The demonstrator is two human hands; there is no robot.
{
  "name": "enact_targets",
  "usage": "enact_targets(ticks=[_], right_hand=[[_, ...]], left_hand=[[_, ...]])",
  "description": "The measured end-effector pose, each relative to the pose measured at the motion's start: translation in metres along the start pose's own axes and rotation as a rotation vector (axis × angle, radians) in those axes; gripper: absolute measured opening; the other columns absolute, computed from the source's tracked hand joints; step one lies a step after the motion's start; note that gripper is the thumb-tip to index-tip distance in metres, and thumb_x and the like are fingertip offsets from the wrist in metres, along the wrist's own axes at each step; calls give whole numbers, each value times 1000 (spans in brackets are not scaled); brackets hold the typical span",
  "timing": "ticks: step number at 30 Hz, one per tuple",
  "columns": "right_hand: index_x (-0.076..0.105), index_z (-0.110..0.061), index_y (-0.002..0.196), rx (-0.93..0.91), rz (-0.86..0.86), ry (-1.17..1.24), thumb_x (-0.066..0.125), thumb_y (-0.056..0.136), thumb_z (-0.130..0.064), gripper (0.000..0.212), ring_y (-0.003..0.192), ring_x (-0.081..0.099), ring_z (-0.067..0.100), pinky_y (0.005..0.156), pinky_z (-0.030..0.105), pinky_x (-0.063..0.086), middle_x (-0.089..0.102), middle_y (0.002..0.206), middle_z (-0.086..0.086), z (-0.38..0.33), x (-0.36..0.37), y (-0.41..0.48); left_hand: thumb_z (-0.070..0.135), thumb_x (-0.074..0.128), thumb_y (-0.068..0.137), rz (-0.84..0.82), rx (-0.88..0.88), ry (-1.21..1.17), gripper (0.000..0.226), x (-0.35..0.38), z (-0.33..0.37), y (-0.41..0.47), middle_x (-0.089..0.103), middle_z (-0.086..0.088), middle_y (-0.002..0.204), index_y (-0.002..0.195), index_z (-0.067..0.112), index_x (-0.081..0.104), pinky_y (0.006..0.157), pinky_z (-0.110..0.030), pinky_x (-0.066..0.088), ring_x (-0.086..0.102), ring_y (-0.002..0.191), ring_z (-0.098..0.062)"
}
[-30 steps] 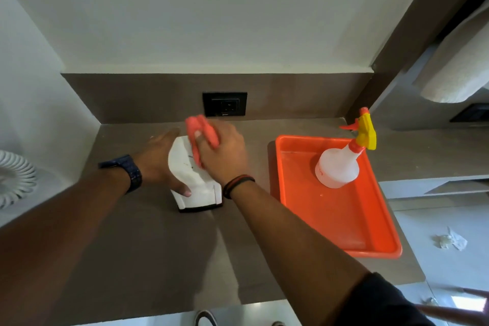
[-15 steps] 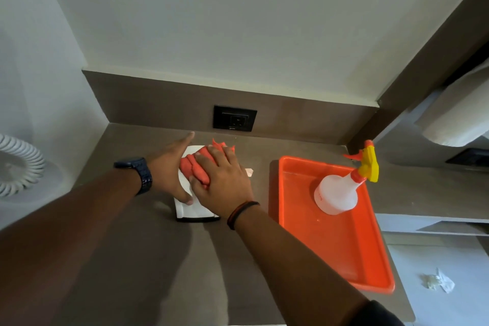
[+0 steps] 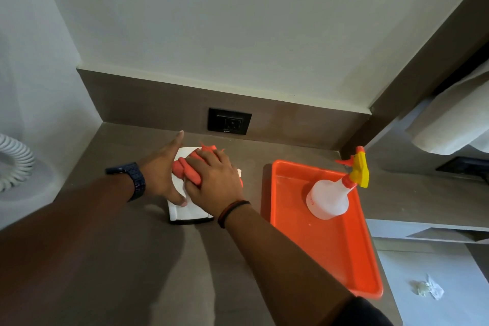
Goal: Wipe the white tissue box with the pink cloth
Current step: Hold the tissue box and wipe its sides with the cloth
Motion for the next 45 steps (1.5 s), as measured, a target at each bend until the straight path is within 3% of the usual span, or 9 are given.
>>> enact_targets(ticks=[4, 9, 14, 20, 24, 34, 38, 41, 45], right_hand=[[63, -13, 126, 126, 13, 37, 58, 93, -28, 36, 130, 49, 35, 108, 45, 40, 61, 136, 11, 16, -8, 4], [63, -15, 125, 177, 12, -9, 54, 94, -27, 35, 130, 46, 36, 103, 46, 42, 59, 136, 11, -5, 0, 12], [69, -18, 117, 93, 91, -29, 58, 90, -30, 31, 128, 47, 33, 90, 48, 46, 64, 129, 6, -15, -3, -6], [66, -15, 126, -1, 10, 2, 61, 91, -27, 37, 130, 49, 35, 102, 50, 45, 63, 136, 11, 3, -10, -15], [63, -13, 127, 173, 36, 87, 57, 94, -25, 36, 129, 48, 35, 108, 46, 40, 60, 138, 11, 9, -11, -2], [67, -15, 125, 42, 9, 55, 64, 88, -22, 37, 127, 50, 37, 100, 50, 45, 62, 134, 11, 6, -12, -14], [68, -14, 119, 407, 102, 285, 62, 89, -21, 31, 112, 61, 37, 95, 42, 48, 65, 124, 16, 37, -18, -14], [72, -36, 78, 821, 297, 624, 57, 91, -50, 24, 68, 67, 6, 68, 30, 50, 73, 72, -7, 63, -18, -25], [66, -32, 71, 812, 422, 726, 57, 85, -65, 37, 51, 64, 5, 55, 27, 47, 68, 54, -9, 77, -17, -34]], left_hand=[[38, 94, 37, 18, -29, 16, 155, 1, 4, 0, 18, -6, 157, 148, 25, -13, 110, -44, 33, 27, 139, -28], [36, 95, 34, 47, 42, 22, 103, -3, 12, -4, 47, 0, 120, 122, 24, 43, 93, -42, 46, 49, 111, -23], [34, 94, 33, 62, 75, 23, 113, -3, 15, -4, 45, 1, 123, 132, 23, 39, 96, -42, 45, 47, 113, -22], [45, 92, 31, 57, 1, 84, 126, -1, 15, -4, 42, -2, 134, 139, 21, 31, 96, -41, 44, 44, 118, -22], [45, 91, 30, 82, 19, 91, 119, 0, 19, -3, 46, -3, 129, 134, 22, 37, 96, -41, 43, 44, 115, -23], [65, 76, 17, 123, -121, 129, 134, 5, 8, -6, 46, -3, 131, 136, 20, 35, 93, -41, 46, 47, 115, -25], [71, 71, 13, 247, -268, 166, 132, 20, 11, -4, 50, -6, 130, 132, 21, 39, 93, -41, 46, 48, 116, -27], [89, 58, 3, 233, -381, 283, 148, 30, 18, -5, 51, -10, 131, 131, 16, 38, 99, -43, 40, 46, 121, -31], [88, 63, 2, -76, -20, 701, 168, 12, 28, 17, 4, -4, 158, 145, 32, -6, 116, -52, 2, -3, 145, -32]])
Point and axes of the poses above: each hand's wrist, its own y-axis towards the middle knuckle, its own x-axis out of the palm, z = x × y, the point moved 5 cm from there along y, towards the middle knuckle
